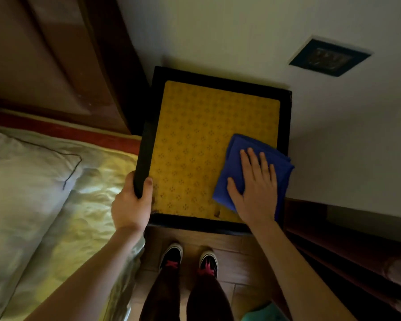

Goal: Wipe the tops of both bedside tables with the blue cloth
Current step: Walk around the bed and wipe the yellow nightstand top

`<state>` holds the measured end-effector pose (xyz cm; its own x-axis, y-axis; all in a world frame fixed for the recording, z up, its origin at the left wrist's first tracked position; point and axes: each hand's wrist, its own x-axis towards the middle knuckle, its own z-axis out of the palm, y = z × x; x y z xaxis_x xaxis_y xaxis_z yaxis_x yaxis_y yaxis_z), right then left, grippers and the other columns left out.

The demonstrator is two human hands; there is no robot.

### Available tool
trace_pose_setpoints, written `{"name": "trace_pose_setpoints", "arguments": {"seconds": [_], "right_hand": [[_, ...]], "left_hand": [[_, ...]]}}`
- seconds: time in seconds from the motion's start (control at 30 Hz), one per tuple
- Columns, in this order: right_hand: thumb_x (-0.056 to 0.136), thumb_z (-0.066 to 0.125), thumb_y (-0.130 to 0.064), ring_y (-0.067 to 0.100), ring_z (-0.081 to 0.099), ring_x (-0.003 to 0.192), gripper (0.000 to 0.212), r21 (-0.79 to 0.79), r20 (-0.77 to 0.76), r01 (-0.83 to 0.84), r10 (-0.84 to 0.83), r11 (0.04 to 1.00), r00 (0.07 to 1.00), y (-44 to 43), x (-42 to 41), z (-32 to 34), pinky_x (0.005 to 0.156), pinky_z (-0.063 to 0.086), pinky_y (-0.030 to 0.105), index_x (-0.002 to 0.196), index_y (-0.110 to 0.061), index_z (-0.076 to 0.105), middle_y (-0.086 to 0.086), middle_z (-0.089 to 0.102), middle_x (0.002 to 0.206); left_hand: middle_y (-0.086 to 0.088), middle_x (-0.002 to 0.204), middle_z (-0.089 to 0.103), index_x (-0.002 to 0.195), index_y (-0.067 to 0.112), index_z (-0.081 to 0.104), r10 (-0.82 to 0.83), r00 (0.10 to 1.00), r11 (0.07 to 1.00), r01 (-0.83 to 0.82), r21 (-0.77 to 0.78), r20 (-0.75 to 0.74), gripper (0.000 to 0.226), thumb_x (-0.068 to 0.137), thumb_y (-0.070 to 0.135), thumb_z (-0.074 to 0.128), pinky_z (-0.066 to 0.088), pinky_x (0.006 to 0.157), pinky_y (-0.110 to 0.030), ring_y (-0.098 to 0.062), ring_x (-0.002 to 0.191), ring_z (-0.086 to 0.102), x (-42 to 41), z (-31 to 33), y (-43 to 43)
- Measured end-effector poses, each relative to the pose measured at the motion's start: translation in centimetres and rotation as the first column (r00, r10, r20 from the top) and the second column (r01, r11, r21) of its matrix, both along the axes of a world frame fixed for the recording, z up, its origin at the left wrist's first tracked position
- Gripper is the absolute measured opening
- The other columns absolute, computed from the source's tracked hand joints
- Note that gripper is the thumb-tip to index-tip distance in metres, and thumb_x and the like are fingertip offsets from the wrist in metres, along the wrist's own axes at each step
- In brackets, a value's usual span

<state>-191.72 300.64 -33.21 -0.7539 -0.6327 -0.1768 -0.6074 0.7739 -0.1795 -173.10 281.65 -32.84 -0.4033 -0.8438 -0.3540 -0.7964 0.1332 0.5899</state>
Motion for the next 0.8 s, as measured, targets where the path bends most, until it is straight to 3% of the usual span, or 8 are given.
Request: {"name": "trace_pose_setpoints", "arguments": {"seconds": [0.1, 0.27, 0.4, 0.47, 0.57, 0.63, 0.8], "right_hand": [[0.095, 0.033, -0.056, 0.026, 0.021, 0.148, 0.068, -0.086, -0.080, 0.034, -0.041, 0.996, 0.996, -4.5, -6.9, -0.6, 0.121, 0.013, 0.044, 0.153, -0.022, 0.024, 0.001, 0.027, 0.160], [0.095, 0.027, -0.059, 0.026, 0.017, 0.149, 0.070, -0.067, -0.069, -0.001, -0.004, 0.998, 0.998, -8.1, -13.6, -0.6, 0.121, 0.012, 0.044, 0.154, -0.021, 0.020, 0.001, 0.023, 0.161], [0.097, 0.032, -0.052, 0.027, 0.013, 0.150, 0.066, -0.127, 0.026, 0.030, -0.027, 0.991, 0.999, -4.1, -6.4, 0.2, 0.120, 0.015, 0.047, 0.155, -0.022, 0.017, -0.001, 0.019, 0.162], [0.096, 0.035, -0.051, 0.025, 0.007, 0.151, 0.069, -0.080, 0.109, 0.025, -0.016, 0.996, 0.994, -0.1, 1.0, 0.7, 0.120, 0.015, 0.047, 0.155, -0.025, 0.011, -0.006, 0.010, 0.164], [0.095, 0.029, -0.058, 0.022, 0.005, 0.151, 0.072, 0.000, 0.105, -0.026, 0.026, 1.000, 0.994, 4.3, 8.7, 1.0, 0.117, 0.018, 0.048, 0.155, -0.028, 0.005, -0.011, -0.002, 0.163], [0.094, 0.032, -0.059, 0.022, 0.009, 0.150, 0.072, -0.003, 0.111, -0.009, 0.009, 1.000, 0.994, 2.4, 6.8, 0.4, 0.118, 0.017, 0.048, 0.155, -0.027, 0.011, -0.007, 0.007, 0.163], [0.092, 0.033, -0.058, 0.028, 0.020, 0.148, 0.072, -0.080, -0.056, -0.054, 0.050, 0.995, 0.997, -11.4, -5.4, -0.6, 0.120, 0.014, 0.044, 0.153, -0.022, 0.023, 0.001, 0.027, 0.160]], "left_hand": [[0.000, 0.056, 0.058, 0.110, 0.025, 0.052, 0.005, 1.000, 0.999, -0.004, -0.047, 0.014, 0.022, 0.098, 0.041, 0.042, 0.035, 0.046, -0.024, -0.014, 0.050, 0.055, 0.1, -1.0, -0.1], [0.002, 0.056, 0.057, 0.114, 0.024, 0.054, 0.013, 1.000, 0.997, -0.012, -0.078, 0.014, 0.031, 0.096, 0.045, 0.040, 0.036, 0.046, -0.025, -0.015, 0.051, 0.055, 0.1, -1.3, 0.0], [0.001, 0.057, 0.059, 0.114, 0.026, 0.052, 0.016, 0.999, 0.999, -0.014, -0.050, 0.035, 0.032, 0.095, 0.048, 0.038, 0.040, 0.047, -0.028, -0.018, 0.051, 0.056, 0.0, -0.6, 0.0], [0.001, 0.057, 0.058, 0.115, 0.028, 0.051, 0.024, 0.999, 0.999, -0.022, -0.037, 0.047, 0.033, 0.094, 0.050, 0.037, 0.041, 0.048, -0.029, -0.019, 0.052, 0.057, 0.0, -0.5, -0.1], [0.002, 0.056, 0.059, 0.115, 0.029, 0.051, 0.044, 0.998, 0.999, -0.043, -0.026, 0.053, 0.032, 0.095, 0.049, 0.038, 0.043, 0.048, -0.029, -0.018, 0.050, 0.057, -0.1, -0.5, 0.1], [0.003, 0.055, 0.058, 0.114, 0.029, 0.051, 0.047, 0.998, 0.998, -0.046, -0.031, 0.047, 0.033, 0.093, 0.051, 0.038, 0.040, 0.047, -0.027, -0.017, 0.050, 0.057, 0.0, -0.7, 0.0], [0.004, 0.055, 0.056, 0.108, 0.029, 0.054, 0.054, 0.998, 0.997, -0.052, -0.057, 0.045, 0.031, 0.093, 0.051, 0.039, 0.036, 0.047, -0.026, -0.014, 0.050, 0.055, 0.0, -1.5, 0.0]]}}
